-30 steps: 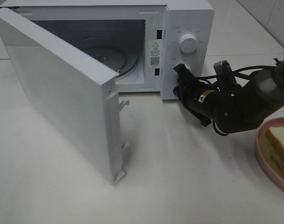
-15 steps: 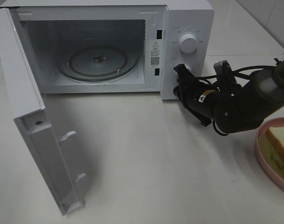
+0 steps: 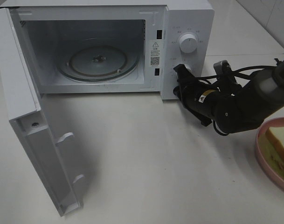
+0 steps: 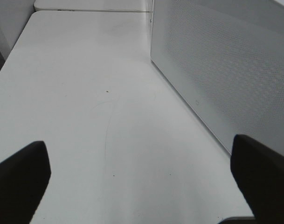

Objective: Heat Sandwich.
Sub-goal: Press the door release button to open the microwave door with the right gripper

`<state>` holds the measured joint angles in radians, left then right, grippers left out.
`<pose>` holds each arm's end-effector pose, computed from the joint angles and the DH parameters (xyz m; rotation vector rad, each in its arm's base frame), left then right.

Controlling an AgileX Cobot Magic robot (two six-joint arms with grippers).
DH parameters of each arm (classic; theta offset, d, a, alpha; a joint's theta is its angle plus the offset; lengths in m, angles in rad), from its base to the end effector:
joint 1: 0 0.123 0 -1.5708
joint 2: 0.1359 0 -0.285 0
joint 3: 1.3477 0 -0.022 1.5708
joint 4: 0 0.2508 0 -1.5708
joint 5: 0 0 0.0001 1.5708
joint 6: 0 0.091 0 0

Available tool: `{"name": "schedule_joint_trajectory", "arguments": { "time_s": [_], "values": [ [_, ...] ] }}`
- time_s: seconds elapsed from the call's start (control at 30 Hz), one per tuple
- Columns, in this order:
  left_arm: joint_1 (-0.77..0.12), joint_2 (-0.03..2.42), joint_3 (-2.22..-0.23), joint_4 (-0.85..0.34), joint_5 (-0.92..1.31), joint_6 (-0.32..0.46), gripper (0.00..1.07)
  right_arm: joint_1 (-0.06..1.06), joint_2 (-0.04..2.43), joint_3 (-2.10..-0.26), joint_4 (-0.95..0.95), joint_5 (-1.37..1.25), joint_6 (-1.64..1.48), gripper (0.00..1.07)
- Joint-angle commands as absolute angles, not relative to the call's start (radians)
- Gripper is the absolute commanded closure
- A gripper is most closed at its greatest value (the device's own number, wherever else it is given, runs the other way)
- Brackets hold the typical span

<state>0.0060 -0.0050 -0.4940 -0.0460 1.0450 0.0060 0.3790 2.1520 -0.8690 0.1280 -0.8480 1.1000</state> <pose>-0.0043 -0.0036 0.2769 0.0017 2.0291 -0.0474 0.3606 0.1342 0.0812 0.8630 1.8501 0.9343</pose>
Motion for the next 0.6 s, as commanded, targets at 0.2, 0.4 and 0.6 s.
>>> {"name": "schedule_joint_trajectory", "arguments": {
  "time_s": [0.2, 0.4, 0.6],
  "values": [
    [0.007, -0.025, -0.492, -0.046, 1.036, 0.006, 0.09, 0.341, 2.093, -0.85, 0.179, -1.088, 1.076, 1.07],
    [0.007, -0.025, -0.492, -0.046, 1.036, 0.006, 0.09, 0.341, 2.059, -0.799, 0.12, -1.08, 1.062, 1.07],
    [0.007, -0.025, -0.492, -0.046, 1.036, 0.006, 0.09, 0.341, 2.024, -0.763, 0.086, -1.035, 1.043, 1.07]
  ]
}}
